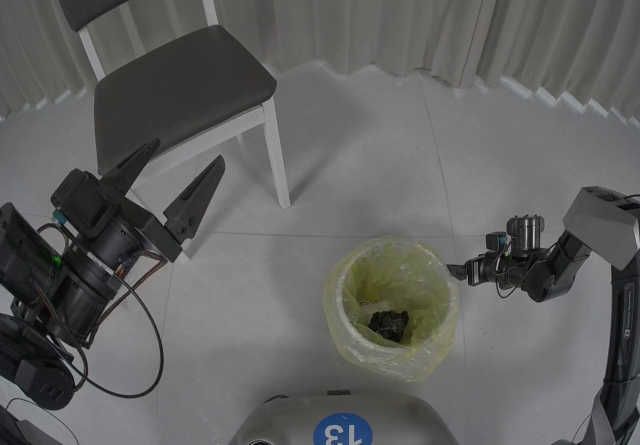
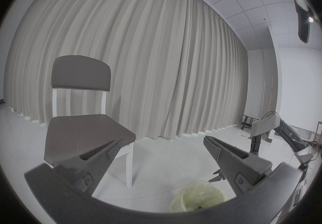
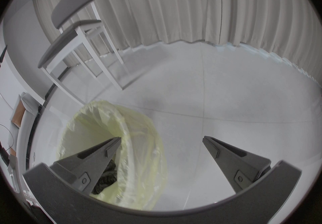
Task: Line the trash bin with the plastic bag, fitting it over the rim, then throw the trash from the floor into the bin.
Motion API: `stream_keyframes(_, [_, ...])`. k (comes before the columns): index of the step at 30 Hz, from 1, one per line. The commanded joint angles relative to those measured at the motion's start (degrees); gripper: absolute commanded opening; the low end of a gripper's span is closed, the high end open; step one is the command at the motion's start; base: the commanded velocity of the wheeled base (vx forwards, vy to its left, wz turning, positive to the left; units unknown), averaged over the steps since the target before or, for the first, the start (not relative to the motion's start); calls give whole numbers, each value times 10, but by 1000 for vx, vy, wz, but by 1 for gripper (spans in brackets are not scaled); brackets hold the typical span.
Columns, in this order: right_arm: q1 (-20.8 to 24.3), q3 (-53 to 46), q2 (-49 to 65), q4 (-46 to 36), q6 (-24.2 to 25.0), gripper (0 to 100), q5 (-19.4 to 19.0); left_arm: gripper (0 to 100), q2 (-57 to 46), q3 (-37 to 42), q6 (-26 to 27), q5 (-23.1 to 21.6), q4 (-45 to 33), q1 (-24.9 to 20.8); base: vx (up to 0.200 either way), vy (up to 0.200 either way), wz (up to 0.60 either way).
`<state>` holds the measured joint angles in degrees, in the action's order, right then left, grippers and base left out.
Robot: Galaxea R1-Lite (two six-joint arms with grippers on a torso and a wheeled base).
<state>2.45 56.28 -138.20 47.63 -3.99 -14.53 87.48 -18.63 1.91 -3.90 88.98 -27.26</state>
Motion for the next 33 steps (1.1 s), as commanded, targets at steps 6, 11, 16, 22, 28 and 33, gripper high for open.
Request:
stream_keyframes(6, [19, 2, -42, 0, -1, 100, -1, 100, 1, 1, 0, 0, 9, 0, 0, 0, 0])
stream_keyframes(11, [26, 4, -61, 1, -1, 100, 0, 100, 4, 1, 0, 0, 9, 0, 0, 0, 0])
stream_keyframes(16, [26, 7, -62, 4, -1, 100, 4, 100, 3, 0, -1, 0, 9, 1, 0, 0, 0])
stream_keyframes(22, [12, 4, -35, 3, -1, 100, 4, 100, 13, -3, -5, 0, 9, 7, 0, 0, 0])
stream_keyframes(28, [1, 8, -30, 1, -1, 100, 4, 100, 32, -1, -5, 0, 9, 6, 0, 0, 0])
stream_keyframes(33, [0, 17, -34, 1, -1, 100, 4, 100, 50, 0, -5, 1, 9, 7, 0, 0, 0])
